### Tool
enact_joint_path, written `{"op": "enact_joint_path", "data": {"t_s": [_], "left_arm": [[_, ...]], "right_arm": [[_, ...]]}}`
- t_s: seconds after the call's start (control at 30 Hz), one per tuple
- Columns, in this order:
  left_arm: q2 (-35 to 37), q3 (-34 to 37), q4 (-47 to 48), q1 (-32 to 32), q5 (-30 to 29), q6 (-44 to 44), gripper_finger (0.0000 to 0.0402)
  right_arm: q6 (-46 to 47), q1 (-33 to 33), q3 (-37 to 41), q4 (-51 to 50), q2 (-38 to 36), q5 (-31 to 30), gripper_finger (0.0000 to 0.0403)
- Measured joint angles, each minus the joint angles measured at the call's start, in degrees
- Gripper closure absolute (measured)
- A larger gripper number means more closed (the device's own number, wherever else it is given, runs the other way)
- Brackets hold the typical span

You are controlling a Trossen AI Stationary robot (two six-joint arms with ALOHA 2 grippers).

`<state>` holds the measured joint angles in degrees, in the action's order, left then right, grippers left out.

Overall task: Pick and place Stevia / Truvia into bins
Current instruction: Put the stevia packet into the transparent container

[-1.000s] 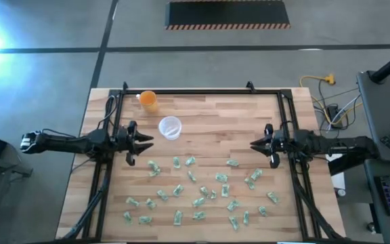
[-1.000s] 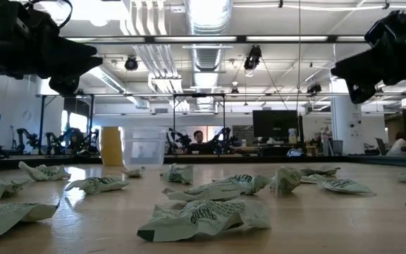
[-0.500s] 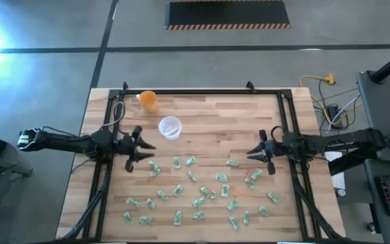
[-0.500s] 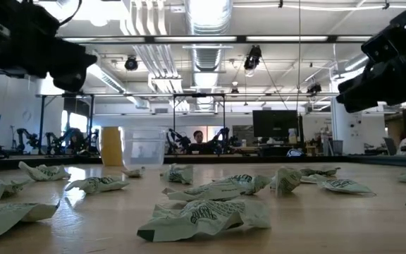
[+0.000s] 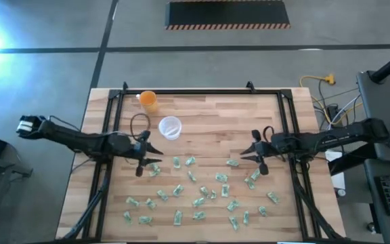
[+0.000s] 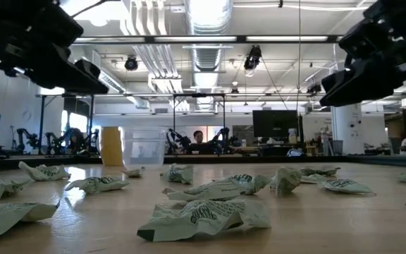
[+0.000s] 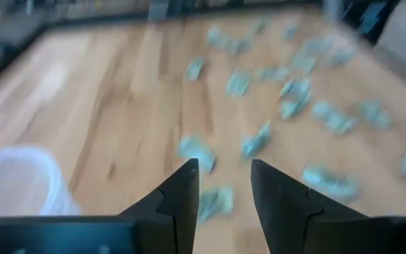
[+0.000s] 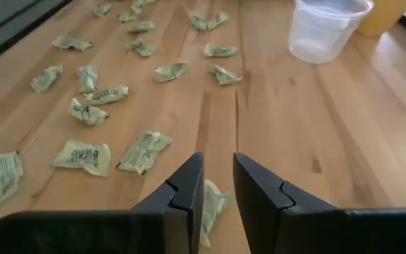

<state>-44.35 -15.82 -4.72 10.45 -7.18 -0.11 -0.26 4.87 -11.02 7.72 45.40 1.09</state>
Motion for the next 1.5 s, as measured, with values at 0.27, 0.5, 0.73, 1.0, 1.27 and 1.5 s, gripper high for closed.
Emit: {"op": "enact_joint_path", "data": {"t_s": [0.27,0.5,0.73,1.0,1.27,1.5], "left_arm": [[-13.0,-13.9,24.0,5.9,-6.0,-8.6,0.0288],[-19.9,-21.6,47.3,7.0,-8.3,-23.3,0.0288],[-23.6,-20.4,46.9,7.5,-7.7,-23.3,0.0288],[-26.8,-20.2,43.3,7.6,-7.3,-21.3,0.0288],[-30.2,-19.6,41.2,7.6,-6.3,-19.9,0.0288],[-30.5,-17.0,40.0,7.6,-5.0,-21.1,0.0288]], "right_arm": [[-1.9,0.5,-7.8,-7.7,8.3,-2.2,0.0335],[-2.1,0.5,-11.9,-10.5,11.7,-3.0,0.0335],[-1.9,0.5,-11.9,-10.5,12.5,-2.8,0.0335],[-1.5,0.5,-11.5,-10.4,12.6,-2.8,0.0335],[-1.2,0.5,-11.3,-10.5,12.5,-2.7,0.0335],[-1.2,0.5,-11.2,-10.4,12.4,-2.7,0.0335]]}}
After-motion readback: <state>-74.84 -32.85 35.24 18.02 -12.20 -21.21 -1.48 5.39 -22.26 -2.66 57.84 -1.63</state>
